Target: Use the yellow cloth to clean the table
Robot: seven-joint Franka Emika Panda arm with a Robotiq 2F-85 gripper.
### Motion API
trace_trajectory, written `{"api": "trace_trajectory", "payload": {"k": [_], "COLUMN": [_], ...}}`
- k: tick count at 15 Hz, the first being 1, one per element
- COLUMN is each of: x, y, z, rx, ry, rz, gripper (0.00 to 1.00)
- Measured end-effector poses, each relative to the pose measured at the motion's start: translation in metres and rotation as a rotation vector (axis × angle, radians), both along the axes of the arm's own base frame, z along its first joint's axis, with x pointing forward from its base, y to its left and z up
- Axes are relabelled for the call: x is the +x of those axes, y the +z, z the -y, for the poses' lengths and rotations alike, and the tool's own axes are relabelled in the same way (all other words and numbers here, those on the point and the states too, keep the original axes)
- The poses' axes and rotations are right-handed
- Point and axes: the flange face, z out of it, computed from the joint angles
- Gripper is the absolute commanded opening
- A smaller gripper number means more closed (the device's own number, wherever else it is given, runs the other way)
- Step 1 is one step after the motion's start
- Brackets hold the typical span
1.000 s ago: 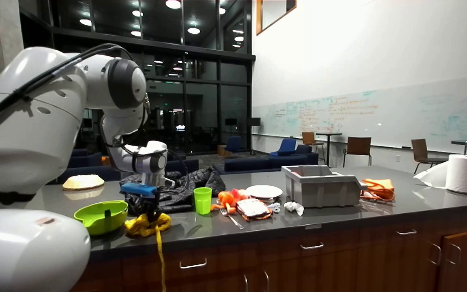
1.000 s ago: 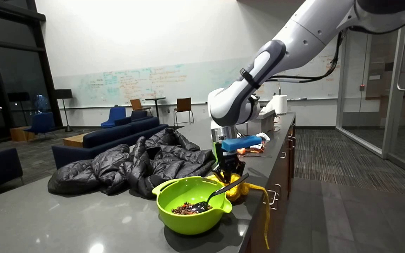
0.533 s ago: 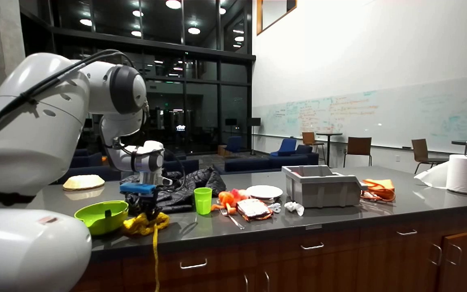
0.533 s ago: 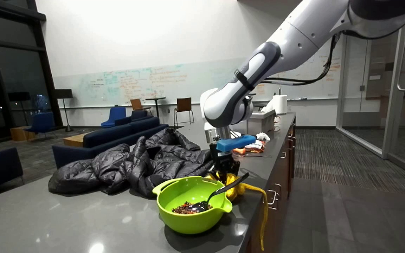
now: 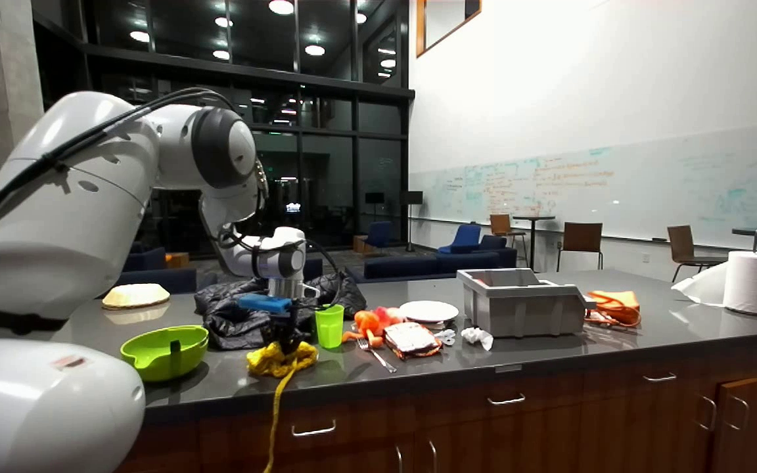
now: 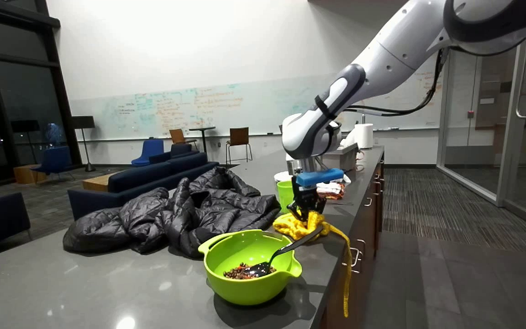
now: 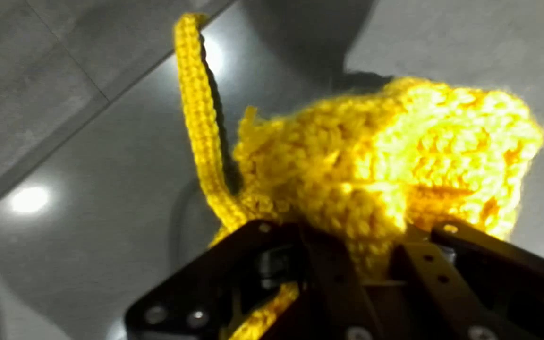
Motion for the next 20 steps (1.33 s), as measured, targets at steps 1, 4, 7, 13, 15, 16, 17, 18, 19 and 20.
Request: {"api": "trace_trajectory", "payload": {"k": [1,4,7,13,15,16,17,18,19,20], "x": [0.009,0.031,0.046,0.057,0.056,0.055,0.054,0.052,0.049,0.045], "y": [0.001,0.002,0.002,0.003,0.002,0.001,0.001,0.001,0.001,0.0], "z": [0.019,0.076,0.129,0.181,0.173,0.167,0.159,0.15,0.139,0.127], "rx": [0.001,0.011,0.029,0.052,0.057,0.06,0.065,0.071,0.078,0.086], "ry": [-0.036,-0.149,-0.264,-0.379,-0.37,-0.36,-0.35,-0.337,-0.323,-0.306], "rz": [0.01,0.037,0.067,0.097,0.094,0.091,0.089,0.085,0.081,0.074], "gripper": [0.04,0.04,0.04,0.04,0.04,0.04,0.04,0.04,0.04,0.04]}}
